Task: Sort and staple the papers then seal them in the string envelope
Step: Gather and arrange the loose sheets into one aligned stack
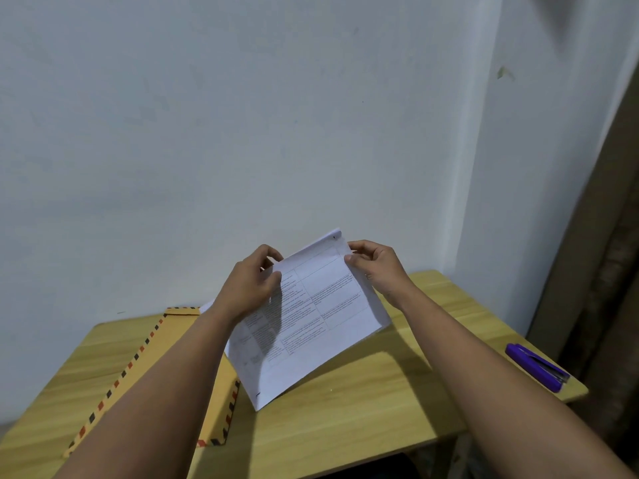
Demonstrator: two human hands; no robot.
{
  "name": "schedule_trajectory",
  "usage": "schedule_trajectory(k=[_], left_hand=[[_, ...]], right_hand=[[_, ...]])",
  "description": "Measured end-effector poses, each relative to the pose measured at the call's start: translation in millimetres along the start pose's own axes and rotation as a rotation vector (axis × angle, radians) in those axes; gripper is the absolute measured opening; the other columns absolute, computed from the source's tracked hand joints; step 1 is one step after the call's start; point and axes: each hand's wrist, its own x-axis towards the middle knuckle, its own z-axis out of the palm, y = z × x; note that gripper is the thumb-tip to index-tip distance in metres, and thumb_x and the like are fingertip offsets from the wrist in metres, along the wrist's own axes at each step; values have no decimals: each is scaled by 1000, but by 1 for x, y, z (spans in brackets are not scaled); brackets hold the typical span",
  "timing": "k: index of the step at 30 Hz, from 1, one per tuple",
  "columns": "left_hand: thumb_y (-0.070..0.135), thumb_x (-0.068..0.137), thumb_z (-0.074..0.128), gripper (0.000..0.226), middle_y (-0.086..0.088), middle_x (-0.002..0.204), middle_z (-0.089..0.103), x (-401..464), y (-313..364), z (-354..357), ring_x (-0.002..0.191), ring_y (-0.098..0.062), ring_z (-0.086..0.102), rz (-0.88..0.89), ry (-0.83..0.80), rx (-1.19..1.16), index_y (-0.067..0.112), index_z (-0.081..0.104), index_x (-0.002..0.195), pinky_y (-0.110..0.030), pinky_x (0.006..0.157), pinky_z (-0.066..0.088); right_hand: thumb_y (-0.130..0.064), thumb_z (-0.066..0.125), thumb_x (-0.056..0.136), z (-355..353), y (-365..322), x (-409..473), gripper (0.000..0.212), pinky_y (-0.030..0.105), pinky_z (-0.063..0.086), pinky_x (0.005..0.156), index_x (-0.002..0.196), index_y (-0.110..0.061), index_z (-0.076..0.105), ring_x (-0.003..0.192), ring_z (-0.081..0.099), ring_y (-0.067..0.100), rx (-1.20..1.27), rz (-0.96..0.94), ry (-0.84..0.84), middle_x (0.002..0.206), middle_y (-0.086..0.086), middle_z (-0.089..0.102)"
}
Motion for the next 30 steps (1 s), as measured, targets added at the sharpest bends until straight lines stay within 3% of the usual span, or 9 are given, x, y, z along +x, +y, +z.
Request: schedule_trajectory(k=[2, 7, 11, 17, 24, 30], left_hand=[[18, 93, 59, 23, 8, 93, 66, 3, 2, -1, 85, -16, 62, 34, 5, 41, 34, 56, 109, -38, 74, 52], [17, 96, 58, 30, 11, 103, 65, 12, 8, -3, 85, -10, 54, 201, 68, 248, 32, 62, 122, -30, 71, 45], [14, 97, 58, 40, 9, 96, 55, 15, 8, -1, 79, -15, 52, 271, 64, 370, 31, 62, 134, -29, 61, 41], [7, 94, 59, 50, 4, 100, 56, 11, 2, 13, 87, -18, 55, 337, 5, 495, 32, 61, 137, -26, 60, 36], [1, 89, 59, 54, -1, 99, 60, 10, 0, 27, 88, -25, 58, 370, -12, 540, 26, 62, 136, -29, 59, 38], [-3, 88, 52, 61, -1, 103, 64, 14, -2, 32, 88, -28, 58, 389, -9, 620, 27, 57, 141, -31, 58, 37]], right_hand=[[-5, 71, 97, 2, 1, 0, 19, 18, 56, 75, 107, -21, 73, 74, 70, 5, -44, -22, 36, 76, -3, 69], [-4, 67, 99, 4, 7, 1, 22, 25, 56, 75, 117, -16, 72, 76, 69, 12, -110, -74, 69, 69, -11, 69], [-7, 63, 101, 8, 13, -3, 23, 28, 55, 79, 118, -20, 71, 80, 67, 15, -148, -102, 102, 84, 3, 72], [-5, 55, 103, 15, 39, -15, 18, 19, 54, 67, 104, -18, 67, 75, 72, 6, -171, -26, 121, 91, 0, 79], [-4, 52, 105, 17, 61, -22, 15, 30, 59, 67, 113, -11, 62, 78, 74, 18, -93, 41, 137, 99, 10, 79], [-3, 51, 106, 20, 67, -22, 18, 43, 61, 81, 112, -15, 63, 95, 76, 24, -97, 19, 140, 109, 8, 77]])
